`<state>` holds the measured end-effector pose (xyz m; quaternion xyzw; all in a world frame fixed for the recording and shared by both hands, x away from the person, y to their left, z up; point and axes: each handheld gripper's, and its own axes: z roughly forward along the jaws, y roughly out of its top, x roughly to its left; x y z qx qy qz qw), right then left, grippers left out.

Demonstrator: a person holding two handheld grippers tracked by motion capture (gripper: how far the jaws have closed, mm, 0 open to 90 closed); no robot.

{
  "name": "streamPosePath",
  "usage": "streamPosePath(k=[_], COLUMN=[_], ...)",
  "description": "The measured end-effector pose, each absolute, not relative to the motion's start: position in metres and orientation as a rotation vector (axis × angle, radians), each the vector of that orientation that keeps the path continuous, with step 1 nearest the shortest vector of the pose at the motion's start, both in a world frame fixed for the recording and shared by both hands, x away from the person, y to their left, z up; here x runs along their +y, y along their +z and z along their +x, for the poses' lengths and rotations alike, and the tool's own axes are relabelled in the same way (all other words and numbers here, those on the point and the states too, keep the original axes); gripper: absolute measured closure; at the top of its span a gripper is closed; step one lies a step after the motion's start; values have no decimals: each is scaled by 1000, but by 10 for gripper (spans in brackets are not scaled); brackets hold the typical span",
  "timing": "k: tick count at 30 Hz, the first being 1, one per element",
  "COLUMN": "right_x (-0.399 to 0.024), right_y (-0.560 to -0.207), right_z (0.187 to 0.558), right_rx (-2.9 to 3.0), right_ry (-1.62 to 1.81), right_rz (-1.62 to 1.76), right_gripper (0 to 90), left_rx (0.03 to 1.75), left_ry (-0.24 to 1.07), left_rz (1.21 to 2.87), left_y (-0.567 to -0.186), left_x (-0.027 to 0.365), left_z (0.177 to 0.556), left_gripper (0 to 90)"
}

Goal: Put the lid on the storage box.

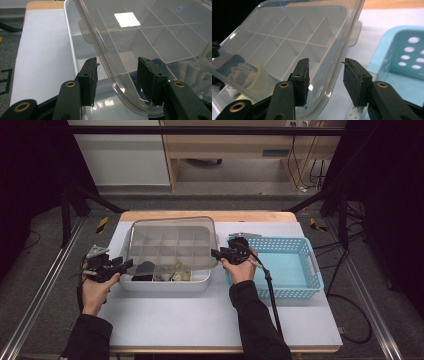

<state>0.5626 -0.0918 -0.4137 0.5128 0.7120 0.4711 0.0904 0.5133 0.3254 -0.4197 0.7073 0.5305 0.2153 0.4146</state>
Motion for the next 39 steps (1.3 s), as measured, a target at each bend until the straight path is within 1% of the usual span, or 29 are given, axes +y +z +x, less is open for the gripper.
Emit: streamPosePath(k=[5, 7, 11, 13, 14, 22, 27, 33, 35, 37, 39], right_x=[-91, -91, -90, -90, -90, -82, -81, -80, -80, -80, -80], right_y=[-415, -415, -414, -414, -413, -411, -410, -411, -412, -414, -414], right_z=[564, 564, 564, 564, 564, 562, 560, 557, 557, 559, 559], right_rx=[2134, 2142, 2154, 2155, 2160, 2204, 2224, 2241, 2237, 2229, 2240], right_ry=[1401, 1399, 1387, 1388, 1388, 1359, 1359, 1374, 1389, 1387, 1403], right_rz=[1542, 1543, 1553, 1571, 1573, 1574, 1567, 1574, 1591, 1595, 1605], right_gripper=[615, 657, 672, 739, 749, 748, 735, 730, 707, 647, 643], left_rx=[1329, 1331, 1309, 1304, 1301, 1312, 1292, 1305, 1336, 1353, 1353], left_ry=[506, 486, 458, 464, 456, 484, 451, 511, 543, 545, 523], left_rz=[1771, 1759, 1732, 1712, 1702, 1698, 1679, 1697, 1706, 1708, 1715], left_y=[-422, -422, -421, -419, -418, -416, -415, -414, -414, -416, -419], left_x=[325, 326, 332, 335, 338, 343, 348, 345, 345, 347, 347], left_z=[516, 517, 516, 515, 515, 513, 510, 511, 510, 510, 510], left_gripper=[492, 489, 478, 483, 483, 486, 493, 508, 508, 493, 478])
